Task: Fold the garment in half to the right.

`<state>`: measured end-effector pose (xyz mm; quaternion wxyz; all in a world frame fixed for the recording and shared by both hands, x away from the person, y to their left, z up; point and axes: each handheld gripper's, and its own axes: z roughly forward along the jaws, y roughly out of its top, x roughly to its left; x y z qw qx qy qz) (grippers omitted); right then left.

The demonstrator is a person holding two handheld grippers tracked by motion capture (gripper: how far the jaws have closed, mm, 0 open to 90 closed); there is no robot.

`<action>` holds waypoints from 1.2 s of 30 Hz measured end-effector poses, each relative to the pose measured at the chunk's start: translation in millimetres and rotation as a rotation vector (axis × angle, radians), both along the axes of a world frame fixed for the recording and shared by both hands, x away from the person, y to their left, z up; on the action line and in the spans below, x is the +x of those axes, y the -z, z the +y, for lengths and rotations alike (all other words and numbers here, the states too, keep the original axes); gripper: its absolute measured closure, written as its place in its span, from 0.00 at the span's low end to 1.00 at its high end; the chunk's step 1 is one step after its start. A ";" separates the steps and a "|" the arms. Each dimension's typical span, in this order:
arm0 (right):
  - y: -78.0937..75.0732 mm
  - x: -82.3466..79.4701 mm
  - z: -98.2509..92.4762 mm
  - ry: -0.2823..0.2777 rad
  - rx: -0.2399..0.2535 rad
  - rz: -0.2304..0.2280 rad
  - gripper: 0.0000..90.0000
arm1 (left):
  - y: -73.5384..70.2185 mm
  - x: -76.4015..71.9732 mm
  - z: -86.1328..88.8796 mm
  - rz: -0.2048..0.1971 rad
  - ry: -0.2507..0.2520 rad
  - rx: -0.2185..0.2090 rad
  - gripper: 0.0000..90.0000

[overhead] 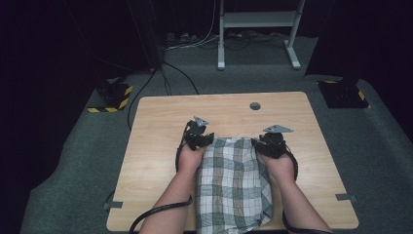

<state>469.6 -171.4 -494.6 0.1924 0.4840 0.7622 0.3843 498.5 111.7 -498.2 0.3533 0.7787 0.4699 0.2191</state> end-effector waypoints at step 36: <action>30.2 -45.7 10.0 -0.163 -0.107 0.030 0.69 | 28.4 -92.9 11.6 0.020 0.051 -0.060 0.54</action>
